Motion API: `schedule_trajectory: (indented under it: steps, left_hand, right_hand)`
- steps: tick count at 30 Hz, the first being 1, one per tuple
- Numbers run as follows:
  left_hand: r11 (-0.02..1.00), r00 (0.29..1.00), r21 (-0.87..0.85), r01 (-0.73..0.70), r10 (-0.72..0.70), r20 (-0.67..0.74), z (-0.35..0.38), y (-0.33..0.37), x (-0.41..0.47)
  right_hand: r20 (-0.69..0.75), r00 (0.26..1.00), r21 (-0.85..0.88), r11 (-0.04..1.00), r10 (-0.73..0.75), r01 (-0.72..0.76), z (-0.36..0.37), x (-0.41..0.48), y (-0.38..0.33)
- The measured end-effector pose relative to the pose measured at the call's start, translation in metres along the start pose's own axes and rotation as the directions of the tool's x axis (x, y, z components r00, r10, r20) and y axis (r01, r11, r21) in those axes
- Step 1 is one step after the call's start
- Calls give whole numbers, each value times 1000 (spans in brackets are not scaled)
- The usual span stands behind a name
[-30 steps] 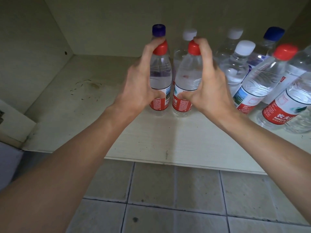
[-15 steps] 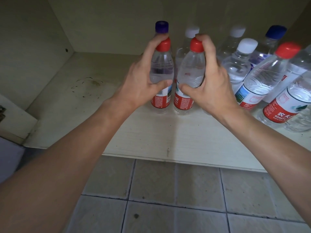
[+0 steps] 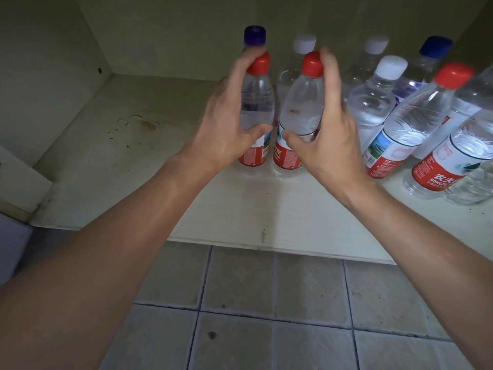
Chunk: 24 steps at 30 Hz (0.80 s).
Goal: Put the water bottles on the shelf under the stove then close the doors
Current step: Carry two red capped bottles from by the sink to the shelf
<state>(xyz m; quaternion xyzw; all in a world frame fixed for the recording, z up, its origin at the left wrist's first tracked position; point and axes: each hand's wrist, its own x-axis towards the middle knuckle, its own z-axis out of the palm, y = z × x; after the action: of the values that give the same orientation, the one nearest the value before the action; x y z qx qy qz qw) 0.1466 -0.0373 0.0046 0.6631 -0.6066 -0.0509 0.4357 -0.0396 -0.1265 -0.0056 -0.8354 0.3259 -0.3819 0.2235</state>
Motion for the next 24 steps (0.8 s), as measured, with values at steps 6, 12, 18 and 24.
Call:
schedule_trajectory:
  steps: [6,12,18,24]
  left_hand:
    - [990,990,67,125,-120,-74,4,21,-26]
    - [860,935,406,310,-352,32,-16,66,-113]
    - [709,788,629,319,-567,240,-81,162,-172]
    - [637,724,752,168,-598,345,-185,312,-163]
  right_hand:
    - [-25,984,-5,984,178,-179,7,-60,-22]
    - [339,883,-396,901,323,-178,-25,-147,-71]
    - [578,680,-550,831,450,-82,-93,-177,-161]
    - [618,605,-595,802,502,-58,-200,-134,-301]
